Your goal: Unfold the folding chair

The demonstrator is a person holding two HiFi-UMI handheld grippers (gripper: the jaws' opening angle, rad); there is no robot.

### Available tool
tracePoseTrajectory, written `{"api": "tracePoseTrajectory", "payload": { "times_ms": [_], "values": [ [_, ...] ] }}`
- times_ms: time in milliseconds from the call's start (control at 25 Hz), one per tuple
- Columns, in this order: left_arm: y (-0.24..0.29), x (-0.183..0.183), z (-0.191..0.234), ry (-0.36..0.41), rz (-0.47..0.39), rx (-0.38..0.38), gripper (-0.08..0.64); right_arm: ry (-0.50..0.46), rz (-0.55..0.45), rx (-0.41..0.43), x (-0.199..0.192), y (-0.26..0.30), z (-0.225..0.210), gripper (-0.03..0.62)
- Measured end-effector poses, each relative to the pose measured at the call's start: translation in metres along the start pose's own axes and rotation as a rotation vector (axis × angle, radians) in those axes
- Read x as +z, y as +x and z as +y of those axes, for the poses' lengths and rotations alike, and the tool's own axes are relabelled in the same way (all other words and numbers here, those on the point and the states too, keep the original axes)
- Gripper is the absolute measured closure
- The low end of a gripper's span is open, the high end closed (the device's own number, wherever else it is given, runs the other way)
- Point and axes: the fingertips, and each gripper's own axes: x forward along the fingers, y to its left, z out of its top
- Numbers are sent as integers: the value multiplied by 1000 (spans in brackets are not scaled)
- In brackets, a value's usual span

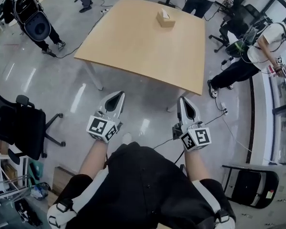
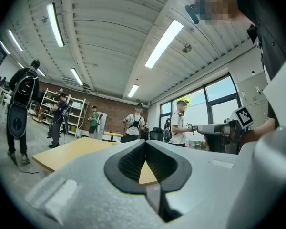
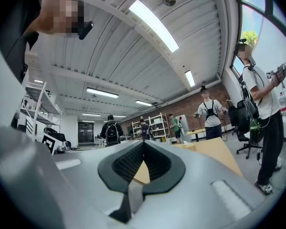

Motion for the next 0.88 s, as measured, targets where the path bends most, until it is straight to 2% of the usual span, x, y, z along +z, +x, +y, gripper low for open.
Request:
{"api": "tracePoseTrajectory", "payload": {
  "times_ms": [320,600,880],
  "values": [
    [59,-10,-57,-16,18,-216,561,-73,-5,-246,13,-75,-52,588],
    [102,-18,-145,-35,49,-456,561,-76,-59,-498,41,-167,-100,588],
    [125,-30,-233,-62,76,-663,561,-78,-83,-714,46,-262,-113,588]
  ]
}}
